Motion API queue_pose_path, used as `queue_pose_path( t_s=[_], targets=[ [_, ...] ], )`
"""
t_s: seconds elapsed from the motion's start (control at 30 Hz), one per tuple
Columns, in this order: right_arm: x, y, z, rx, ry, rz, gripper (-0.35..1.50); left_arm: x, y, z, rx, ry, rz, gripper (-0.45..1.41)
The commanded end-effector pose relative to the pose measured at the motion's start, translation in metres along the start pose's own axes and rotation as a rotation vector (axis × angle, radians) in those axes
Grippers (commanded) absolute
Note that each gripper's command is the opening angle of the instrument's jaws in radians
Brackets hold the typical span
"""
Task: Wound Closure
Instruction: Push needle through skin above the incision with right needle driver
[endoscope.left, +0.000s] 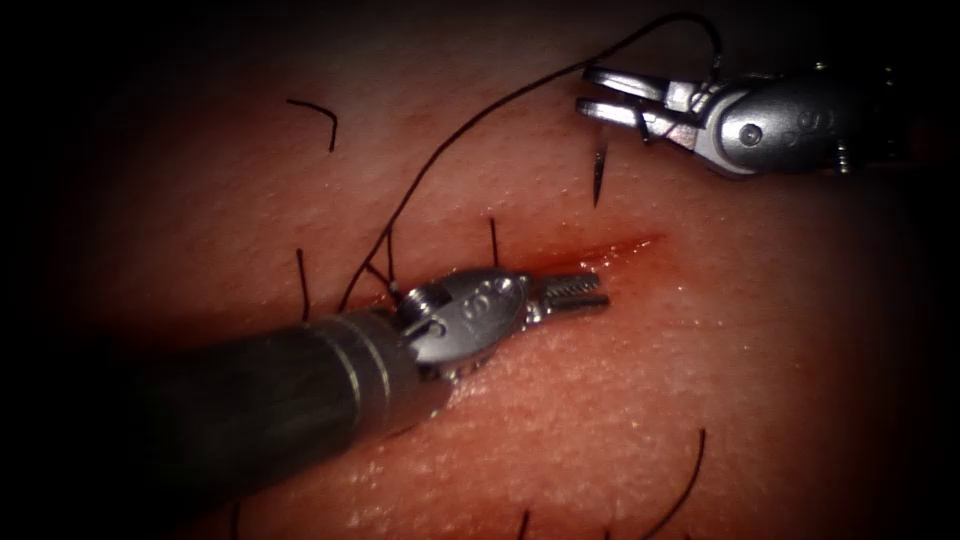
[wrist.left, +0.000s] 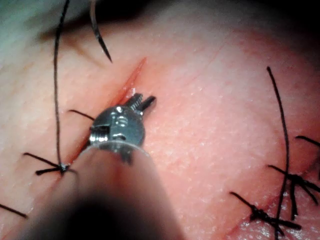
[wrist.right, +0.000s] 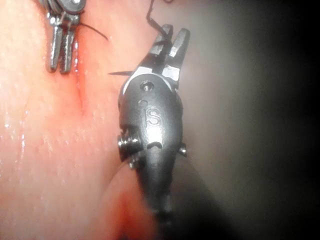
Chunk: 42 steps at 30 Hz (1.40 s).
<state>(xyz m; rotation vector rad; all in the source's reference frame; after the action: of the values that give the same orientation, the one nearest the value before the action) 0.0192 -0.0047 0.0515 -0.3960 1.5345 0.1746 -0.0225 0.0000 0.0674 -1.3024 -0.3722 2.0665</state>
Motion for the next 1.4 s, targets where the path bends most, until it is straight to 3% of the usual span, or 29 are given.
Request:
queue_pose_path(
  t_s=[0.03, 0.47, 0.9, 1.07, 1.4],
  targets=[
    [-0.0005, 0.0001, 0.0011, 0.002, 0.010, -0.009, -0.35, 0.0001, 0.0001, 0.0005, -0.005, 0.003, 0.000, -0.06],
    [-0.0012, -0.0013, 0.0024, 0.015, 0.026, -0.091, -0.35, 0.0006, 0.0028, -0.0005, -0.021, -0.017, -0.003, 0.00],
    [-0.0015, 0.0001, 0.0013, 0.021, 0.006, -0.170, -0.35, 0.0005, 0.0027, -0.0010, -0.028, -0.020, -0.002, 0.00],
    [-0.0020, -0.0005, 0.0019, 0.015, 0.002, -0.179, -0.35, 0.0005, 0.0026, -0.0010, -0.034, -0.019, -0.003, -0.08],
    [-0.0024, -0.0015, 0.0016, 0.014, 0.011, -0.186, -0.35, 0.0007, 0.0024, -0.0012, -0.037, -0.018, -0.005, -0.06]
  ],
)
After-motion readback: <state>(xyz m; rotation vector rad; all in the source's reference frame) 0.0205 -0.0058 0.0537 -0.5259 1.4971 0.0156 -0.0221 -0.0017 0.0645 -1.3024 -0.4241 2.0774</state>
